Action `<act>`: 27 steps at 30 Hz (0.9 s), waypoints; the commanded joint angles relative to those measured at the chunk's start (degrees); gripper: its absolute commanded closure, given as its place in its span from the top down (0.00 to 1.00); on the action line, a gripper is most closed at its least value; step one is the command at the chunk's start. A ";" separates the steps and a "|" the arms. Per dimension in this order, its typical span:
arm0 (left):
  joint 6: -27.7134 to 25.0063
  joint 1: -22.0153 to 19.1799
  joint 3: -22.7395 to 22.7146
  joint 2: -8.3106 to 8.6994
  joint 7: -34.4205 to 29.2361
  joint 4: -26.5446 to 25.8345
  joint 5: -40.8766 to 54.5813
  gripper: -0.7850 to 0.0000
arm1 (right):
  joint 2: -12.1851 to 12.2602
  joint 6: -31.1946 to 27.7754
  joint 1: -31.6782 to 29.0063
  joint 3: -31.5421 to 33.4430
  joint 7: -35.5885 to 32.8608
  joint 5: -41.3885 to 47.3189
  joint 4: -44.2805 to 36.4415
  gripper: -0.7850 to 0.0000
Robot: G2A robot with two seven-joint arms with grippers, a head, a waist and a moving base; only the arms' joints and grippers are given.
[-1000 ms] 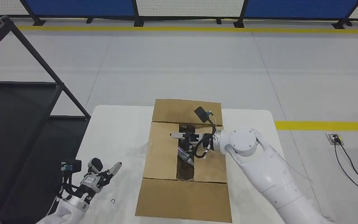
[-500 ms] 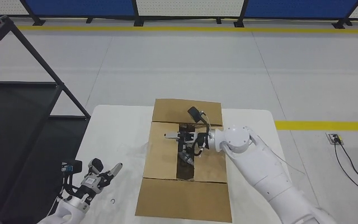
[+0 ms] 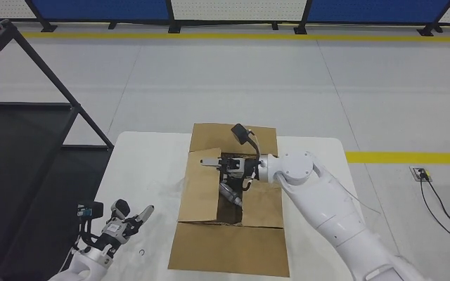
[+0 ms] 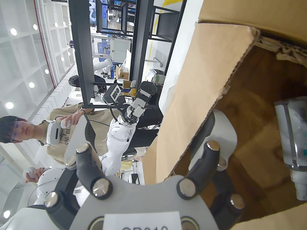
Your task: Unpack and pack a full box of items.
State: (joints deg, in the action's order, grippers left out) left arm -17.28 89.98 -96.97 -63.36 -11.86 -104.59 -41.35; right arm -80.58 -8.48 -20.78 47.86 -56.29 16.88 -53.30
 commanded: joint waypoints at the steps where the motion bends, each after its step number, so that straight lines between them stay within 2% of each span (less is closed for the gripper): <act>1: 0.00 -0.03 0.03 -0.02 0.08 0.01 -0.05 1.00 | -0.21 -0.02 0.31 -0.10 0.04 0.14 -0.50 1.00; 10: 0.48 -0.49 -0.44 -0.04 0.01 0.50 0.10 1.00 | -2.09 -0.88 1.68 -2.23 5.25 -0.39 -2.32 1.00; 13: 0.24 -0.57 -0.16 0.04 -1.40 0.82 -1.10 1.00 | -2.87 0.94 2.93 -4.00 5.83 -2.34 -1.89 1.00; 23: 0.24 -0.57 -0.16 0.04 -1.40 0.82 -1.10 1.00 | -2.87 0.94 2.93 -4.00 5.83 -2.34 -1.89 1.00; 27: 0.20 -0.69 0.02 0.07 -1.58 0.46 -2.23 1.00 | -2.97 3.22 1.04 -2.81 11.19 -1.22 -1.50 1.00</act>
State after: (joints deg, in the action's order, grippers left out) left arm -17.28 89.41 -97.03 -63.30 -13.43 -103.96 -42.83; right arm -83.39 -6.56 -19.50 45.04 -47.54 15.94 -54.56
